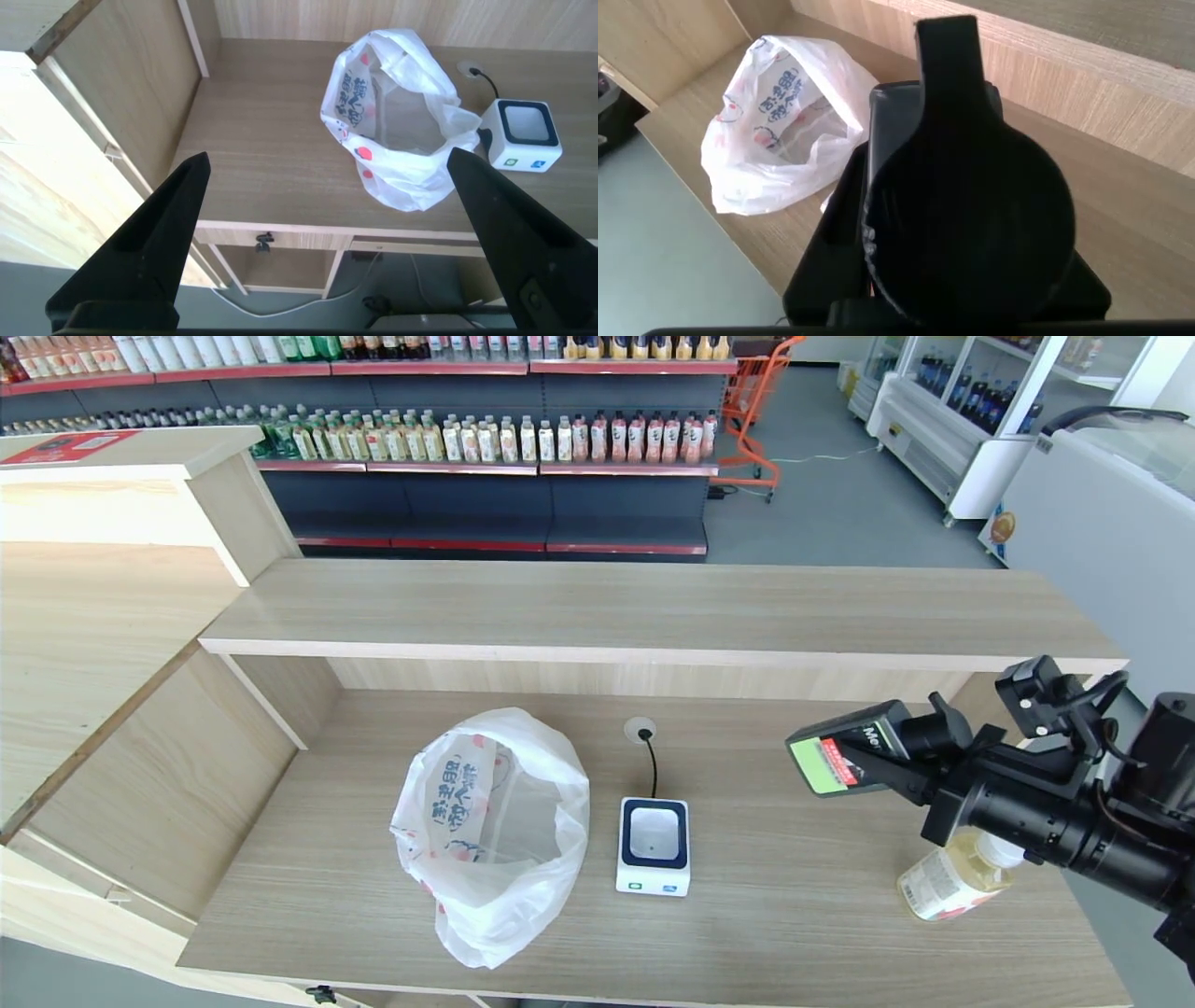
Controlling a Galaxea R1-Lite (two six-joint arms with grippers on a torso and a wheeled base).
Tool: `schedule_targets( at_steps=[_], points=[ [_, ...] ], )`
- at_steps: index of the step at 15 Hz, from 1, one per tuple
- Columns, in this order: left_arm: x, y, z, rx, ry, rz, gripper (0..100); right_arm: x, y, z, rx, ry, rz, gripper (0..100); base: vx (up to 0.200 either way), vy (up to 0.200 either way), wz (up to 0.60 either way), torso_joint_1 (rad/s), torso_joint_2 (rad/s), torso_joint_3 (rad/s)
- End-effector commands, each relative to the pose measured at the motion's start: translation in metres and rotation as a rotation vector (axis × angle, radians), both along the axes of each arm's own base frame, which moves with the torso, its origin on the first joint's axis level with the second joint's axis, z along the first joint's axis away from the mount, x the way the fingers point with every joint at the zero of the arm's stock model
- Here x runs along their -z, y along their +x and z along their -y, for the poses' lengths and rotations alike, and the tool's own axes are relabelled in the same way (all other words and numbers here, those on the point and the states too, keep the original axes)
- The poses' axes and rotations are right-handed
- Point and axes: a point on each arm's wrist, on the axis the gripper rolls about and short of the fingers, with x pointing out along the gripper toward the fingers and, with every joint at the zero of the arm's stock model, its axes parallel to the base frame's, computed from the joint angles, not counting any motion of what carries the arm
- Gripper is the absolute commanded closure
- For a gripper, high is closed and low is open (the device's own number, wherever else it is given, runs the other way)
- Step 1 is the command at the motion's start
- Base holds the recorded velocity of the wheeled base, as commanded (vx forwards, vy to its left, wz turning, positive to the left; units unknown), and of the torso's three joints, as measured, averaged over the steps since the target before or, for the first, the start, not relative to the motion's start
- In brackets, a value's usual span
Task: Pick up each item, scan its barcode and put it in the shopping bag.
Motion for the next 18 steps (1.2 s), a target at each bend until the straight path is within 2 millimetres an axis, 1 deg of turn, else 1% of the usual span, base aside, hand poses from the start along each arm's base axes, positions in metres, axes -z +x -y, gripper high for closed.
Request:
schedule_targets(
  at_steps=[1,4,6,8,9,11,18],
  points=[
    [0.000,0.000,0.000,0.001,0.000,0.000,0,-0.002,-0.003,0.001,0.001,0.002,0.010,100,0.000,0.000,0.00,0.000,0.00,0.000],
    [0.000,0.000,0.000,-0.001,0.000,0.000,0,-0.002,-0.004,0.001,0.001,0.003,0.009,100,0.000,0.000,0.00,0.000,0.00,0.000],
    [0.000,0.000,0.000,-0.001,0.000,0.000,0,0.005,-0.011,0.002,0.004,0.009,-0.033,100,0.000,0.000,0.00,0.000,0.00,0.000],
    [0.000,0.000,0.000,0.001,0.000,0.000,0,0.006,-0.013,0.002,0.004,0.008,-0.038,100,0.000,0.000,0.00,0.000,0.00,0.000],
    [0.000,0.000,0.000,0.001,0.001,0.000,0,0.006,-0.013,0.002,0.004,0.008,-0.038,100,0.000,0.000,0.00,0.000,0.00,0.000],
    [0.000,0.000,0.000,-0.001,0.003,0.000,0,0.007,-0.012,0.002,0.004,0.008,-0.046,100,-0.200,0.000,0.00,0.002,0.00,0.002],
    [0.000,0.000,0.000,0.001,0.001,0.002,0,0.008,-0.011,0.002,0.007,0.067,-0.100,100,0.000,0.000,0.00,0.000,0.00,0.000]
  ],
)
